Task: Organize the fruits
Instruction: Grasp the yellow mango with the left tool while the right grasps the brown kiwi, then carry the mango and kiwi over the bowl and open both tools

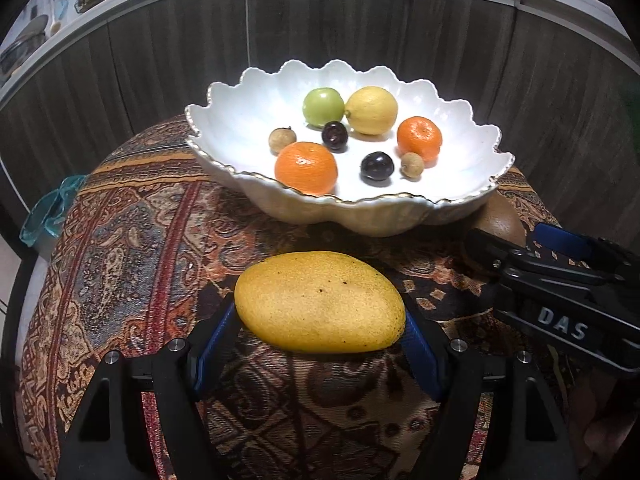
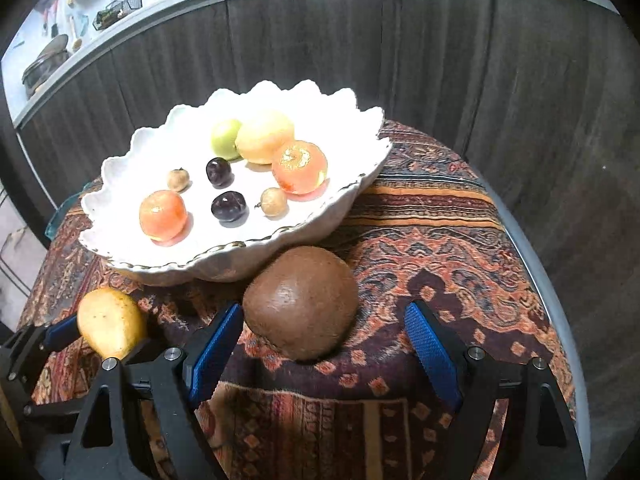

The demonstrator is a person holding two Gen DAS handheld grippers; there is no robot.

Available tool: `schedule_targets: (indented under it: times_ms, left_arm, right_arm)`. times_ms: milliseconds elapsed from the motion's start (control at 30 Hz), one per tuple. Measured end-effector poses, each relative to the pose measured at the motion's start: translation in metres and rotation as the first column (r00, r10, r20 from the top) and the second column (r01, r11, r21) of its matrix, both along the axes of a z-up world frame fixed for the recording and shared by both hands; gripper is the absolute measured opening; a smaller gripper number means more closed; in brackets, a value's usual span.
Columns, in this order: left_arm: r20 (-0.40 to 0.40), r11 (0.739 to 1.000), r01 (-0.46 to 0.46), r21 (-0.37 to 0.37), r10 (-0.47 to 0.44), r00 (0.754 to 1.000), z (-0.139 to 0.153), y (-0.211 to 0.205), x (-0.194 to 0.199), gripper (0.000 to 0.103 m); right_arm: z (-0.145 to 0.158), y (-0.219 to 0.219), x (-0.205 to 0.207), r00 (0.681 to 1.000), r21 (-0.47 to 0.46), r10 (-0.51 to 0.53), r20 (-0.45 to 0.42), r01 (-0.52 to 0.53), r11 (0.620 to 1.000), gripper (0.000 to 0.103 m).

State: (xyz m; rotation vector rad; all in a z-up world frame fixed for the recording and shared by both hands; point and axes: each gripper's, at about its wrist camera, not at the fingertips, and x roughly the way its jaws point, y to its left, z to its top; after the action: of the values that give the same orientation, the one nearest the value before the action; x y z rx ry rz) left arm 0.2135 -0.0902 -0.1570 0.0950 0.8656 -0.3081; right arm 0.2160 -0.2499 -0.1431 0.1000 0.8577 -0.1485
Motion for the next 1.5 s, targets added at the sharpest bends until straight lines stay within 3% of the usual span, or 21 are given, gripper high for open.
schedule_targets:
  times_ms: [233,367,800,1133,1500]
  left_arm:
    - [0.000,1.000,-0.024,-0.006,0.024,1.000,0.000,0.007,0.002,0.076]
    - [0.001,0.999,-0.031,-0.004,0.031,1.000,0.001,0.008,0.001,0.076]
    - [0.032,0.999,-0.036,0.007,0.035,0.999,0.016,0.011,-0.014,0.076]
    - [0.075,0.999,-0.032,-0.003,0.032,0.997,0.038,0.011,-0.026,0.076]
    - [0.157,0.999,-0.033,-0.016,0.035,0.987,0.073,0.015,-0.024,0.076]
  right_arm:
    - [-0.015,0.001,0.023,0.999,0.052,0.019,-0.036,-0.017,0.999,0.083]
    - [-0.019,0.006,0.025,0.999,0.036,0.029,-0.043,-0.027,0.999,0.063]
    - [-0.010,0.007,-0.007,0.999,0.040,0.039,-0.018,-0.038,0.998,0.062]
    - [0.023,0.012,-0.033,0.997,0.022,0.054,0.054,-0.056,0.998,0.062]
    - [0.056,0.018,-0.036,0.990,0.000,0.069,0.126,-0.069,0.998,0.062]
